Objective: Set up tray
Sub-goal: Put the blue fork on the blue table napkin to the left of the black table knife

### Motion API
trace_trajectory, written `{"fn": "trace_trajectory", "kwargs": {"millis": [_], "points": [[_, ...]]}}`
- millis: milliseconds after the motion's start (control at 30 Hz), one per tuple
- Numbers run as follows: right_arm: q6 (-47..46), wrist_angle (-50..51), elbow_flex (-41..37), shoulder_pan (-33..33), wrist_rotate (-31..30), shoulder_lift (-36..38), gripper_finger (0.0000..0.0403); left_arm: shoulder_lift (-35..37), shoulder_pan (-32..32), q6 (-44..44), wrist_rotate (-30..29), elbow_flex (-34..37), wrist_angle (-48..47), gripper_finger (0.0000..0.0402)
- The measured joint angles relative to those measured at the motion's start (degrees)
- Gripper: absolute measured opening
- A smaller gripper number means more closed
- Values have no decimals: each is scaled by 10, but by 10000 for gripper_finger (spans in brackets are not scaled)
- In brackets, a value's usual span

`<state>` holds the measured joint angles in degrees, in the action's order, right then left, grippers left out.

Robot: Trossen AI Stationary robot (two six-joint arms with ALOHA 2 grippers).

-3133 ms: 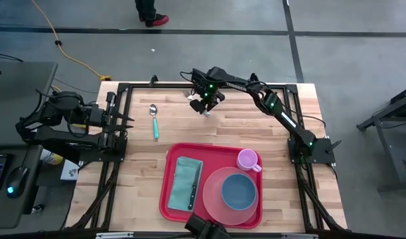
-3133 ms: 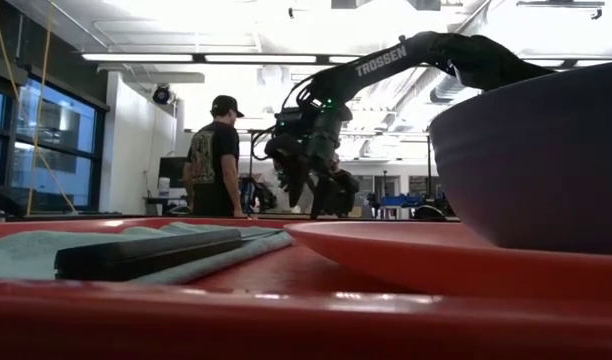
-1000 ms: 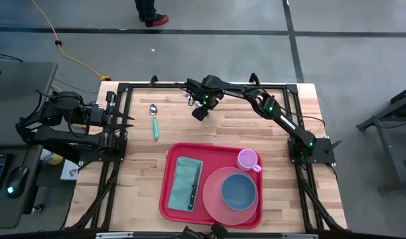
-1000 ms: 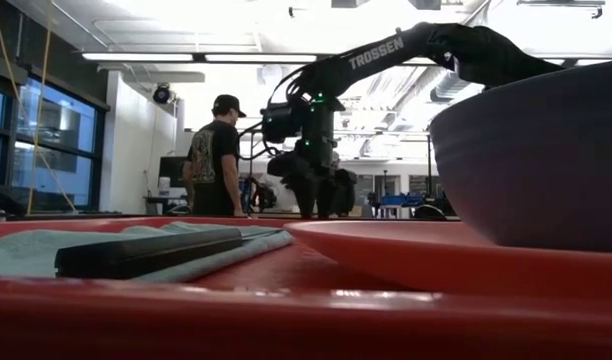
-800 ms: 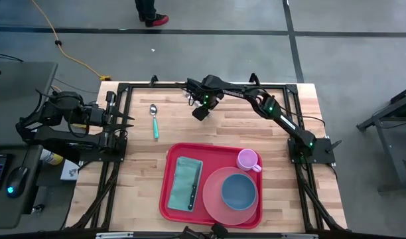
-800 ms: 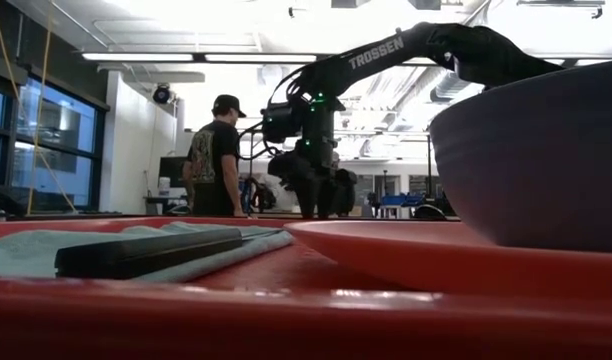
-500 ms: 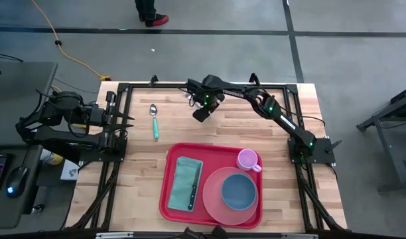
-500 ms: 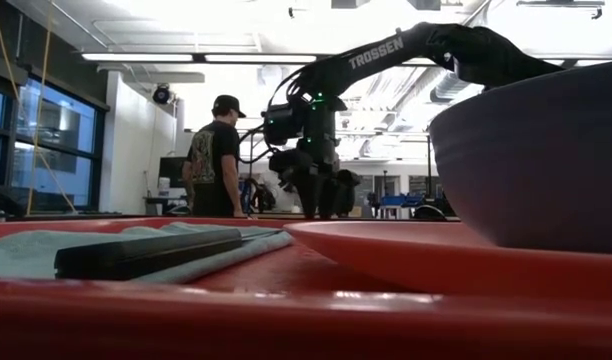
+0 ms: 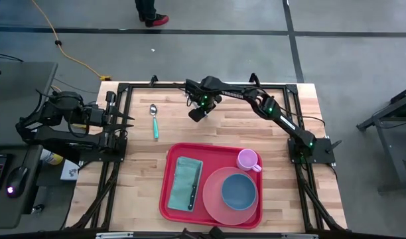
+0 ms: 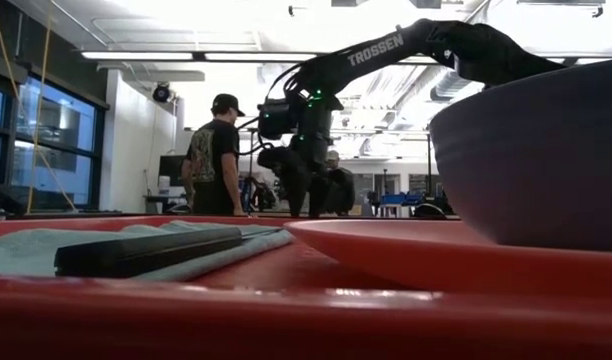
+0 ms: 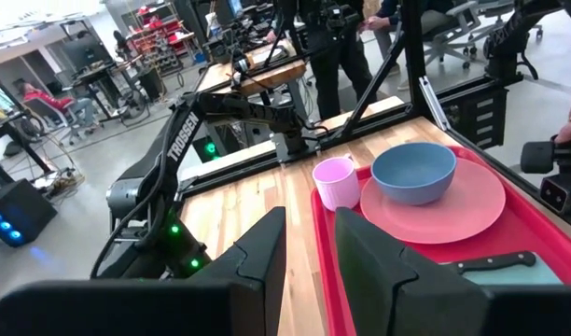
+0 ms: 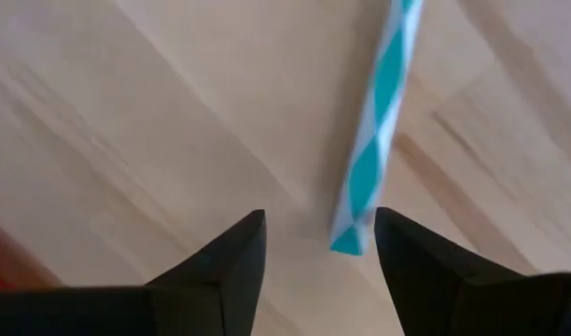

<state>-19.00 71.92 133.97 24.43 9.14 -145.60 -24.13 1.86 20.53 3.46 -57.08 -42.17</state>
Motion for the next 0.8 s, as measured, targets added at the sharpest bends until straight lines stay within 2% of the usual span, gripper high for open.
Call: {"fn": "trace_trajectory", "kwargs": {"millis": [200,433,800], "points": [[-25,2,0,0,-34,0,173,0,0,0,5,0,0,127],[-27,2,0,2,-34,0,171,0,0,2,8,0,0,127],[-12,7,0,2,-21,0,80,0,0,4,7,0,0,127]]}}
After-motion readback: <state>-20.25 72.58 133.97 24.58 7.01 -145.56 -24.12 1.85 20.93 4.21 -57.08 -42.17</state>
